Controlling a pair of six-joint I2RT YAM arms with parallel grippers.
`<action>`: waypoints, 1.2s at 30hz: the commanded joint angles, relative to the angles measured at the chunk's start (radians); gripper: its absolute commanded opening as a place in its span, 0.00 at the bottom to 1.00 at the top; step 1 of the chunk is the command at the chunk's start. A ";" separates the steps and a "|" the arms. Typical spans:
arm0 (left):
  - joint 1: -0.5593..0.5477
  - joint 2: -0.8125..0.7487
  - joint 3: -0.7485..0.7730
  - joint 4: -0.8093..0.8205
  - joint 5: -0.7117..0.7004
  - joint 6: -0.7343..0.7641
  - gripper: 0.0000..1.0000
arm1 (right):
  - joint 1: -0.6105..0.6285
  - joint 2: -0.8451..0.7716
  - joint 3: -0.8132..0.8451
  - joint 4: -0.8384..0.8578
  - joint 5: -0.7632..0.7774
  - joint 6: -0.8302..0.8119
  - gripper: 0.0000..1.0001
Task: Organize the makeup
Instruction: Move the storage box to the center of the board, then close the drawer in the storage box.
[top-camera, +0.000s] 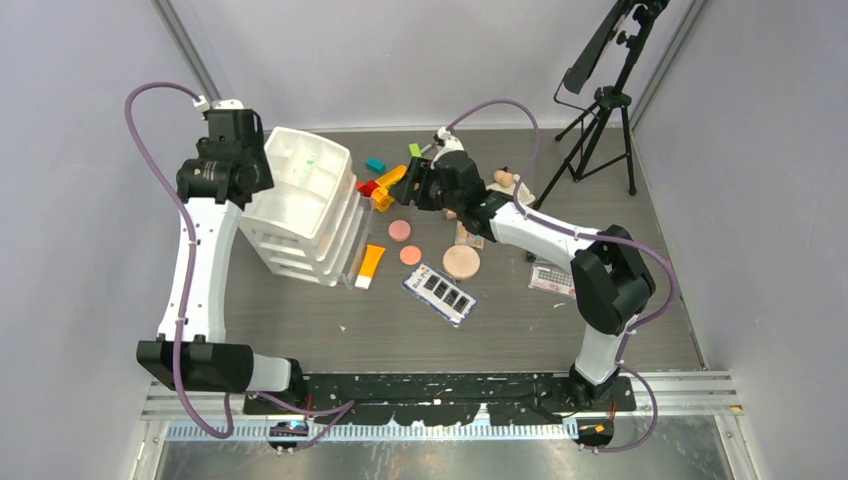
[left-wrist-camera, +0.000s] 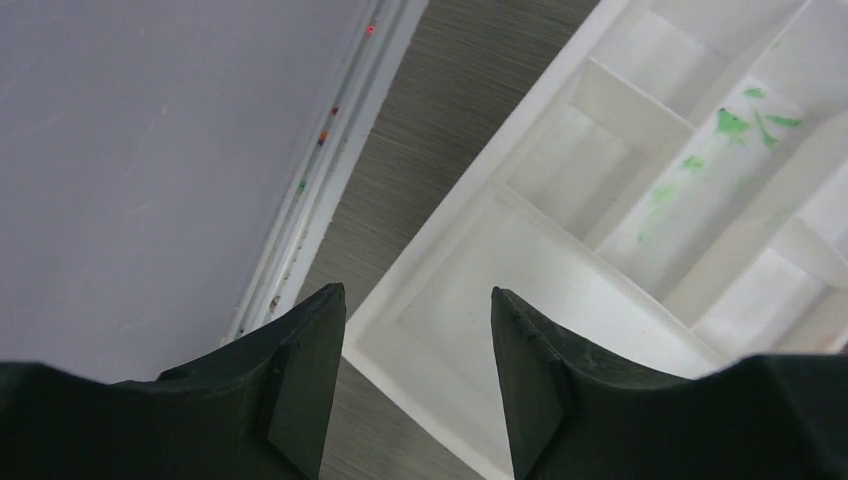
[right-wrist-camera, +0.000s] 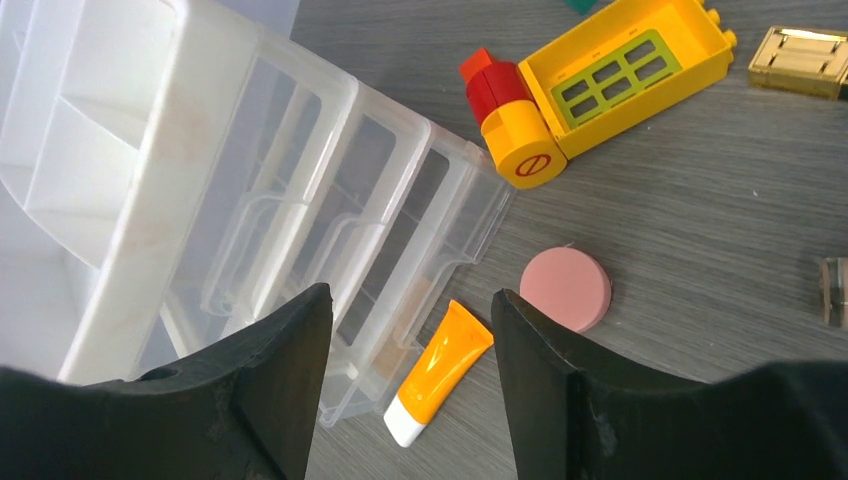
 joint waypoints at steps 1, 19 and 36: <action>0.009 -0.054 -0.052 0.038 -0.104 0.042 0.57 | 0.005 -0.036 -0.039 0.056 -0.041 0.023 0.65; 0.011 -0.037 -0.111 0.081 0.003 0.042 0.50 | 0.091 0.156 0.002 -0.009 0.215 0.204 0.51; 0.011 -0.018 -0.156 0.111 0.254 0.010 0.44 | 0.120 0.398 0.212 0.079 0.007 0.263 0.50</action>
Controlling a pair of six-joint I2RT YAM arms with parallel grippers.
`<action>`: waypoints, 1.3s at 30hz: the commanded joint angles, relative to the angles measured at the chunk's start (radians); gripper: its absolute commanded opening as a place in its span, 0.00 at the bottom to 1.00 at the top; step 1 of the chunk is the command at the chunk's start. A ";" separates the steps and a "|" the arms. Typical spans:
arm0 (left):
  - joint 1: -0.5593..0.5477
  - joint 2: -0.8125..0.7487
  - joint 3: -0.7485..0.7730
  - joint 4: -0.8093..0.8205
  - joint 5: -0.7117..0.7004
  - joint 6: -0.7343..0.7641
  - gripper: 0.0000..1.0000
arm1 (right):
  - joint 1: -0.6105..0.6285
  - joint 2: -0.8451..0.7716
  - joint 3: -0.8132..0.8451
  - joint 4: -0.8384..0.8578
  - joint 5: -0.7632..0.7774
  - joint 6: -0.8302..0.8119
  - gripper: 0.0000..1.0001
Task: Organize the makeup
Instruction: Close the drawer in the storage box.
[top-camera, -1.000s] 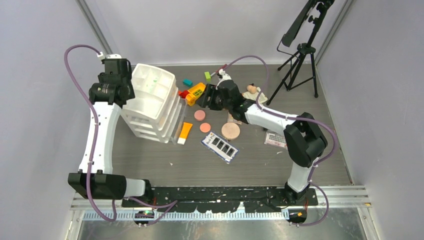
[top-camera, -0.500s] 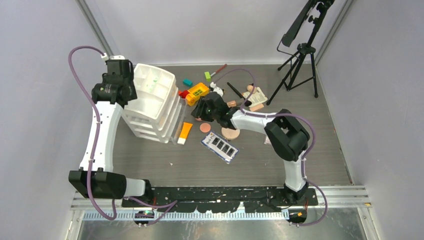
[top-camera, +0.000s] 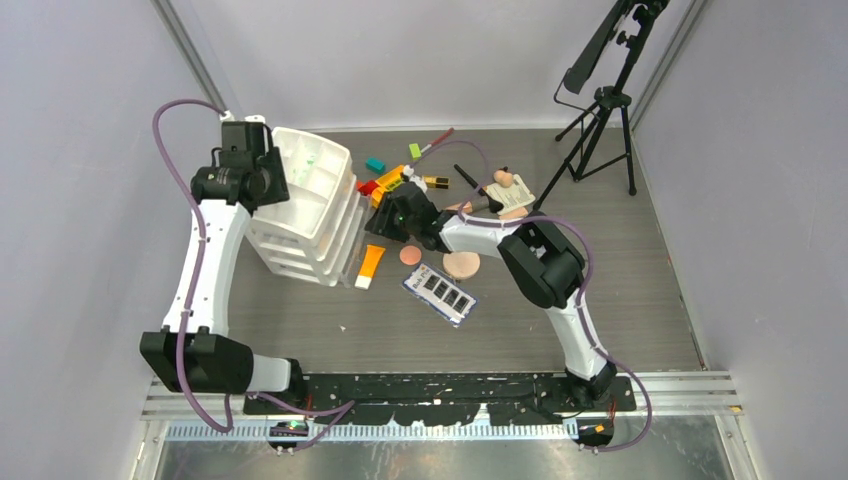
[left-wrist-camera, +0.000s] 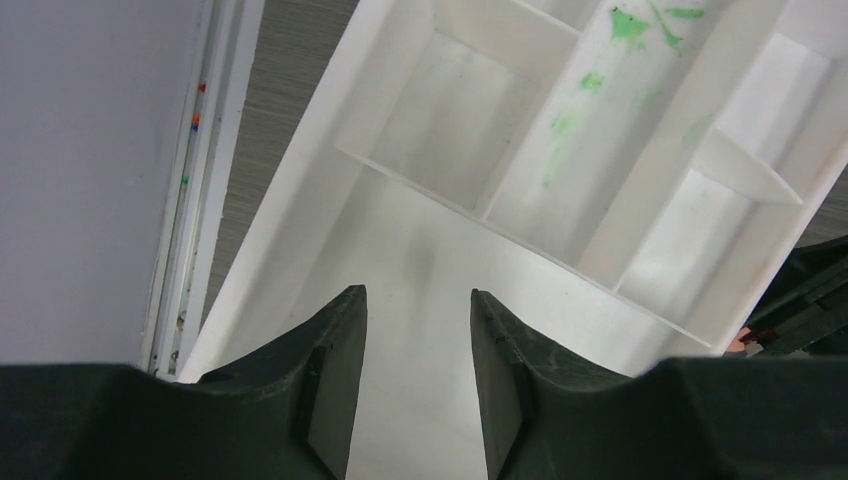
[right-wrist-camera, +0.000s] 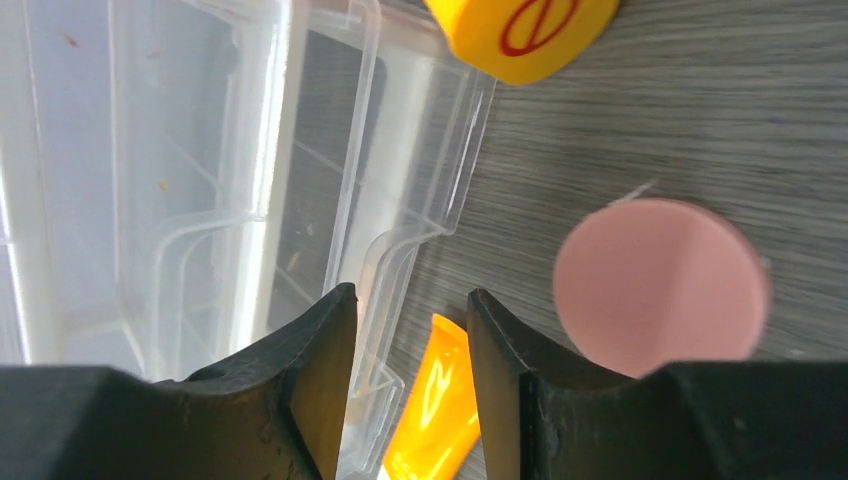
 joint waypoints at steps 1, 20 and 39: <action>0.006 0.004 -0.002 0.033 0.058 -0.010 0.44 | 0.010 0.033 0.070 0.068 -0.049 0.045 0.50; 0.005 0.059 0.016 0.013 0.202 -0.007 0.41 | 0.010 0.091 0.061 0.299 -0.166 0.118 0.54; 0.005 0.052 0.017 0.016 0.224 -0.010 0.40 | 0.010 0.046 -0.083 0.351 -0.067 0.128 0.47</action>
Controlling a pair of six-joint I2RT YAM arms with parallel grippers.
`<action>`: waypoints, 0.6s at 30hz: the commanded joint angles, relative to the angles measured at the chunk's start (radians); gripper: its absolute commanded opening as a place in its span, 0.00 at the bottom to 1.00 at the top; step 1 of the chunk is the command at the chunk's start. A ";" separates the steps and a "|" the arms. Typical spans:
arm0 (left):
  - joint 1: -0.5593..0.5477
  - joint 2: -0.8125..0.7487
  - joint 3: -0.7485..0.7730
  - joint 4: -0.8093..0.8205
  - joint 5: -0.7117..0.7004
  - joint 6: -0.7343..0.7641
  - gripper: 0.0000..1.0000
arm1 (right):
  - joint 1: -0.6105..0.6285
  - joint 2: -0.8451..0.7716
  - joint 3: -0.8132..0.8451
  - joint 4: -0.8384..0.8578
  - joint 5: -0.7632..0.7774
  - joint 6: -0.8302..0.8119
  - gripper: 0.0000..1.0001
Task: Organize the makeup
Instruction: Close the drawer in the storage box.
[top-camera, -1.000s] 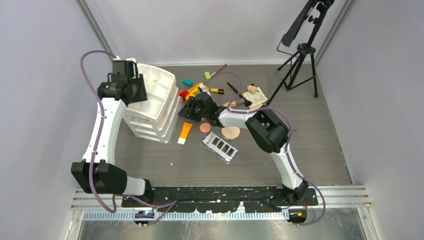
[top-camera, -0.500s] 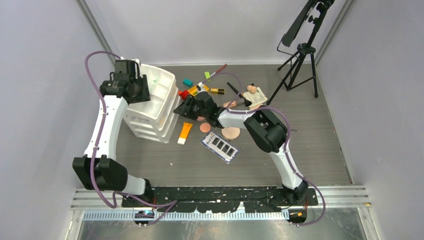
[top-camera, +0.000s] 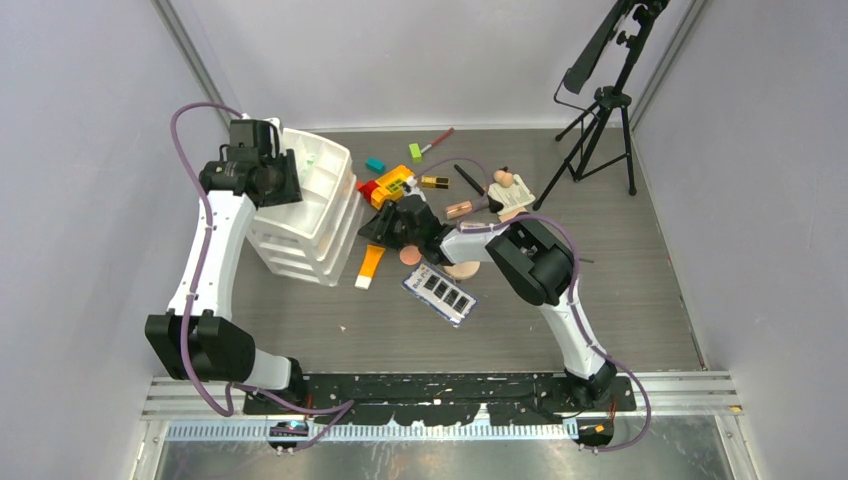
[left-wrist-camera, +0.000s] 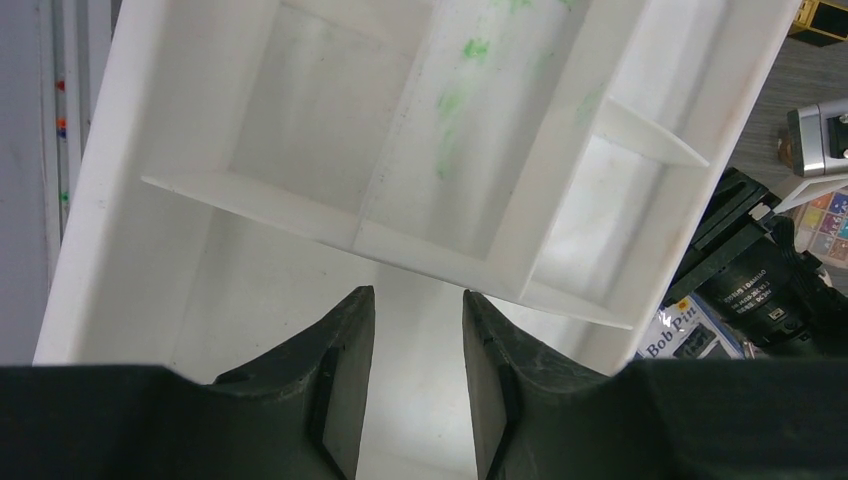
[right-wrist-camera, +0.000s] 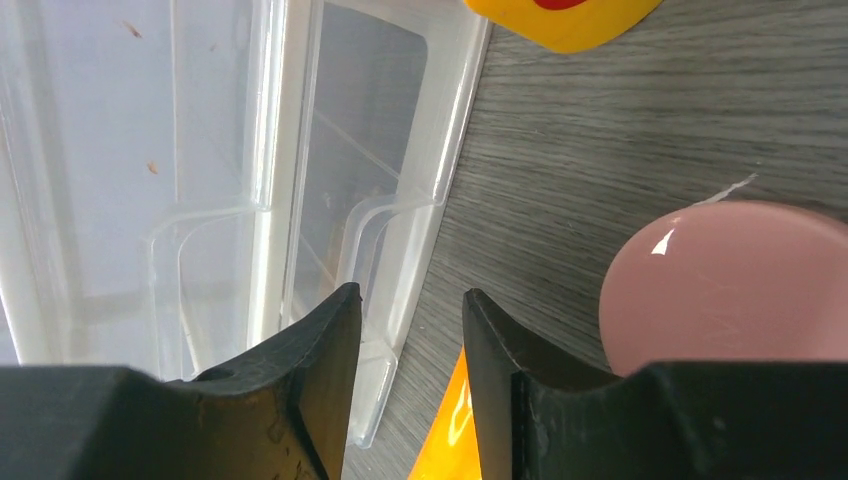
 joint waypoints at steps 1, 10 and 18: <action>0.005 -0.012 0.017 0.015 0.019 -0.006 0.39 | 0.004 -0.026 0.016 0.025 0.035 0.005 0.47; 0.005 0.001 0.021 0.014 0.059 -0.007 0.39 | 0.009 0.034 0.142 -0.045 0.005 -0.008 0.46; 0.004 0.010 0.021 0.012 0.088 -0.007 0.39 | 0.014 0.063 0.211 -0.038 -0.039 -0.004 0.47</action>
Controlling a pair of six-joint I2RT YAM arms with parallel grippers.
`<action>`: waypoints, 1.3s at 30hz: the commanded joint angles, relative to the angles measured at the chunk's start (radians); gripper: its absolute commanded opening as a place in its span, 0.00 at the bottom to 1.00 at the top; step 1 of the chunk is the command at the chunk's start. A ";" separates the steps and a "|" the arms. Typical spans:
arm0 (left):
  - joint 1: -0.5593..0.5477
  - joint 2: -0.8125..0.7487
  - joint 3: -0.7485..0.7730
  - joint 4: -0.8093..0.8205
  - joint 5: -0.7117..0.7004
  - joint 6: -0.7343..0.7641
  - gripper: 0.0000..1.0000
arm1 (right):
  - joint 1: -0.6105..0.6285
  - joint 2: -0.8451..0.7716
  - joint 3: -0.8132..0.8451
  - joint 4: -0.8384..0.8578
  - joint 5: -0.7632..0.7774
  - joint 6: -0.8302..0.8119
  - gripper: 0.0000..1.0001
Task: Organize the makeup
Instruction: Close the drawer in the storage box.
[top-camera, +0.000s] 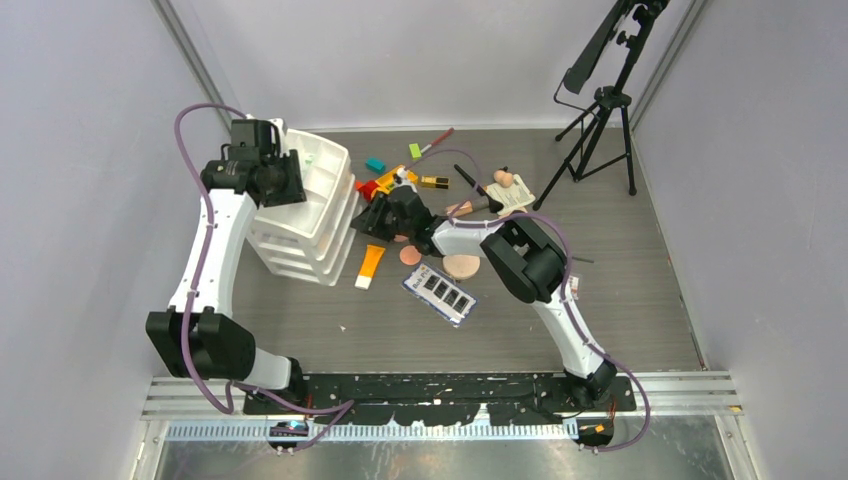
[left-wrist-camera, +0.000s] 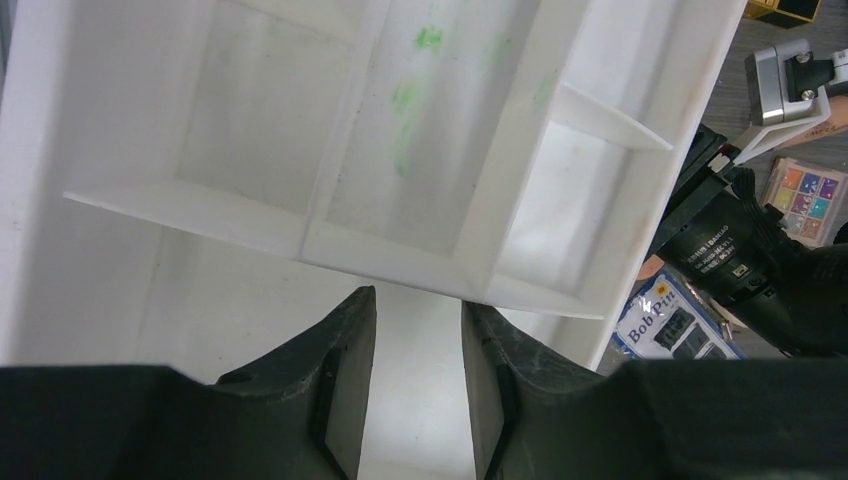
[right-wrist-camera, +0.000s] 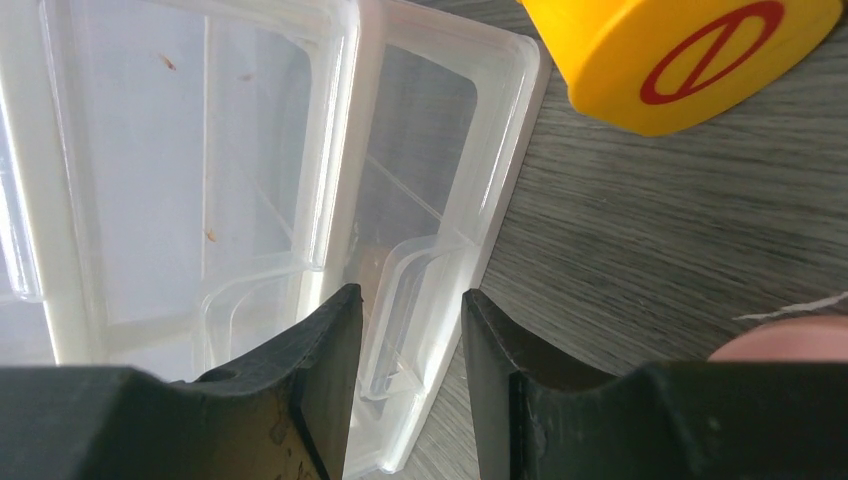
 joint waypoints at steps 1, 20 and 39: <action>0.005 0.001 0.022 0.012 0.035 -0.007 0.38 | 0.011 0.003 0.056 0.043 -0.030 0.001 0.47; 0.004 -0.120 -0.004 0.086 0.062 -0.022 0.46 | 0.011 -0.098 -0.128 0.076 0.048 -0.039 0.46; -0.171 -0.040 0.005 -0.004 -0.001 0.074 0.52 | 0.012 -0.111 -0.157 0.099 0.049 -0.037 0.47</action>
